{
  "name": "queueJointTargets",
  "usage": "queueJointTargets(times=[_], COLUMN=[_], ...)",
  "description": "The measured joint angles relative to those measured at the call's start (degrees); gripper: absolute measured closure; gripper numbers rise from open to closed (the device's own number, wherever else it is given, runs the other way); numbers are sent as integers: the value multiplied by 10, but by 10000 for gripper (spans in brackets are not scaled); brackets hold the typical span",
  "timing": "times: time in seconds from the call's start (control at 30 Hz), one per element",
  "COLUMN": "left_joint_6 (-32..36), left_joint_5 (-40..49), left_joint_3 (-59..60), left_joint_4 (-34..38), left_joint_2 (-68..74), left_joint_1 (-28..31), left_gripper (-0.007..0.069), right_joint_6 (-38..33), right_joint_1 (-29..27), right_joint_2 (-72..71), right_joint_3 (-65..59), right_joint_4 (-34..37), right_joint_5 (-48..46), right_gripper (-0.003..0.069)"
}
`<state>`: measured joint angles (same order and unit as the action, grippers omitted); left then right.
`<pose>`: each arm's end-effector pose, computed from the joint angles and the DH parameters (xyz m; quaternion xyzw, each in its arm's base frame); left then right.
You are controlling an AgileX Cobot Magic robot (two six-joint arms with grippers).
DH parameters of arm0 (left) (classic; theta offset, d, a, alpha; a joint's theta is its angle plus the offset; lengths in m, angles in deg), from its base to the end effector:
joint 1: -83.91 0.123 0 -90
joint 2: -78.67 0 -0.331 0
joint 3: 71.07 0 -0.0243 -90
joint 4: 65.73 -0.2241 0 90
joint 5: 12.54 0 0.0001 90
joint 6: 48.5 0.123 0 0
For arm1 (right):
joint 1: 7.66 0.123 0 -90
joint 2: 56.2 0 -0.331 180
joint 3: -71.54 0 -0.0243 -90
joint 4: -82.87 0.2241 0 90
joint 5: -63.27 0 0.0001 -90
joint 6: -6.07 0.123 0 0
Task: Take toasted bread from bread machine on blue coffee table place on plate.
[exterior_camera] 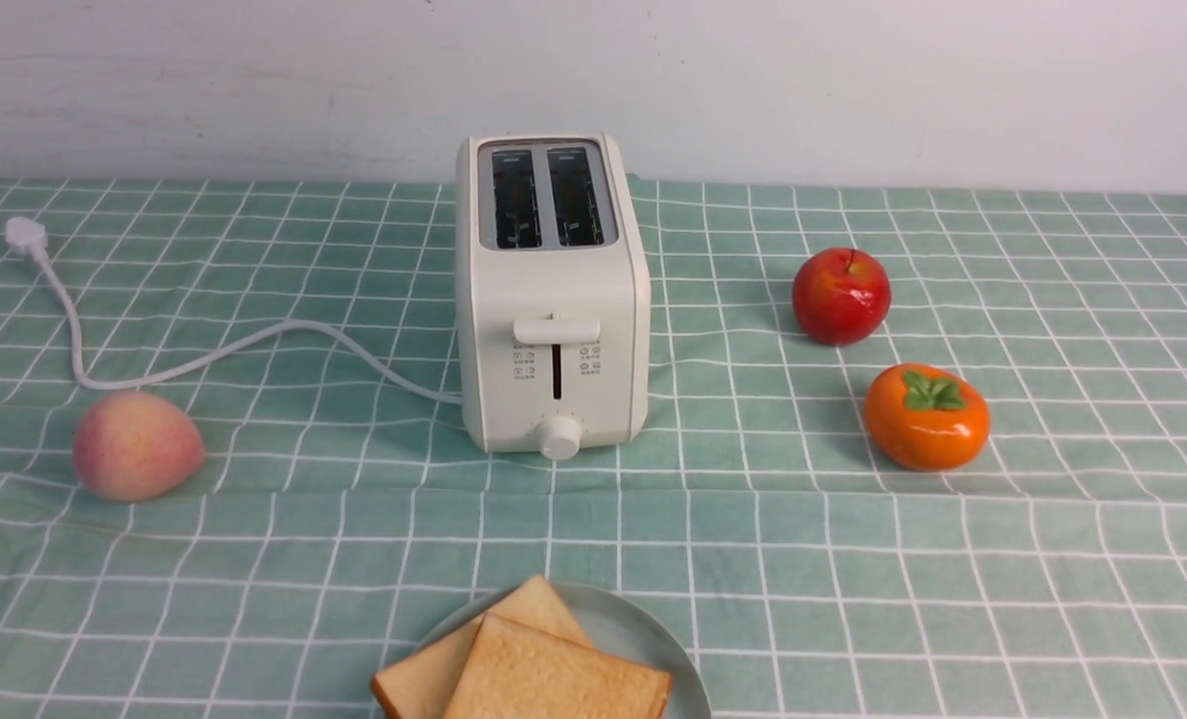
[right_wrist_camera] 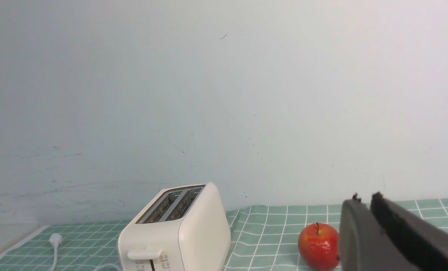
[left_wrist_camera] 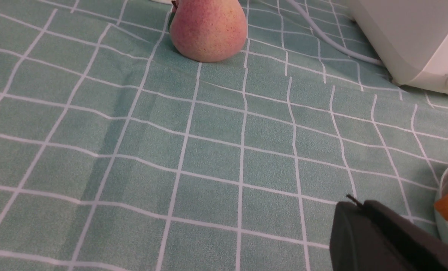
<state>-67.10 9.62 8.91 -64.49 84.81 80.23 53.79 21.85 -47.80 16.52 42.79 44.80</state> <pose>0.0095 -0.0016 0.1591 -0.1109 0.8028 -0.1222 0.5730 -0.0052 -0.0319 0.3188 -0.0319 0.6286 0.1954 0.7521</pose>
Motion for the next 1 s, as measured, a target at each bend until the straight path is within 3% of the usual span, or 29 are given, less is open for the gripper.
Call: queueJointTargets(times=[0.8, 0.9, 1.0], left_joint_6=[0, 0, 0], left_joint_5=[0, 0, 0], left_joint_3=[0, 1, 1], left_joint_4=[-1, -1, -1], left_joint_2=[0, 0, 0], left_joint_1=[1, 1, 1], left_gripper=[621, 617, 612], right_joint_6=[-7, -85, -212], right_joint_1=[0, 0, 0], right_joint_2=[0, 0, 0], right_joint_3=[0, 0, 0], right_joint_4=[5, 79, 195], right_joint_5=[8, 25, 35], right_gripper=[578, 573, 571])
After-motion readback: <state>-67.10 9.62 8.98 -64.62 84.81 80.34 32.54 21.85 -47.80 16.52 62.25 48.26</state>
